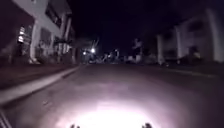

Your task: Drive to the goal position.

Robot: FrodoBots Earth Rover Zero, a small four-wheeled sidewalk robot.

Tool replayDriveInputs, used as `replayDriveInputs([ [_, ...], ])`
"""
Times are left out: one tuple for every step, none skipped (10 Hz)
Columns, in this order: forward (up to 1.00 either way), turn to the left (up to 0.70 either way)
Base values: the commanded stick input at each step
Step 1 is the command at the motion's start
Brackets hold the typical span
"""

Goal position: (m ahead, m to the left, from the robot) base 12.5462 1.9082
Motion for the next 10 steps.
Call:
replayDriveInputs([
  [0.85, 0.00],
  [0.85, 0.00],
  [0.85, 0.00],
  [0.85, 0.00],
  [0.85, 0.00],
  [0.85, 0.00],
  [0.85, 0.00],
  [0.85, 0.00],
  [0.85, 0.00],
  [0.85, 0.00],
])
